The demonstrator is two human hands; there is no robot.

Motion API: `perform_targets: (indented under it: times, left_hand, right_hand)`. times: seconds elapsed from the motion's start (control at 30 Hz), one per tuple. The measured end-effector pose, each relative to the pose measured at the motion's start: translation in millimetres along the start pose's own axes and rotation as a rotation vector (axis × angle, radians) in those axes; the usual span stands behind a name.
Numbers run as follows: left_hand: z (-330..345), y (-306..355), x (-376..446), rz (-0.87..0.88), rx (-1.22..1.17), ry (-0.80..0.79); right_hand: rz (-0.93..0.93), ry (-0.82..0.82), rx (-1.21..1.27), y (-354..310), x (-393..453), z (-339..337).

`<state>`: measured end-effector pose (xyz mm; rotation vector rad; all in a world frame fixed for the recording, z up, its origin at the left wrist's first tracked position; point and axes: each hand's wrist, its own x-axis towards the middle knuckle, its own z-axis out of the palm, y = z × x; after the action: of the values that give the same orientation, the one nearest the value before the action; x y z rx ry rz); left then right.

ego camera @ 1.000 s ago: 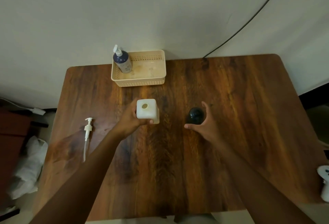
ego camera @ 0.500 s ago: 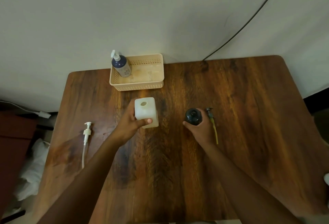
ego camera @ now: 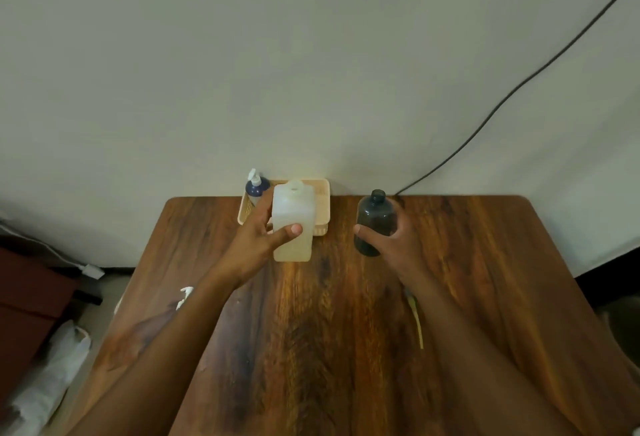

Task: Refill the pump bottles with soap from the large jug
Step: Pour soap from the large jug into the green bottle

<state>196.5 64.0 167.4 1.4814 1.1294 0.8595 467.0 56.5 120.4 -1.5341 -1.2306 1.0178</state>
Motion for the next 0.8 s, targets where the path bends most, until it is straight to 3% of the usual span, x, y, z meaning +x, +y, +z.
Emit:
perform_targets:
  times: [0.47, 0.8]
  left_hand:
    - [-34.3, 187.5, 6.2, 0.338, 0.188, 0.123]
    - [-49.2, 250.3, -9.5, 0.447, 0.323, 0.053]
  right_hand:
    - [-0.396, 0.014, 0.116, -209.6, 0.0, -40.8]
    - [-0.48, -0.029, 0.042, -254.6, -24.5, -53.4]
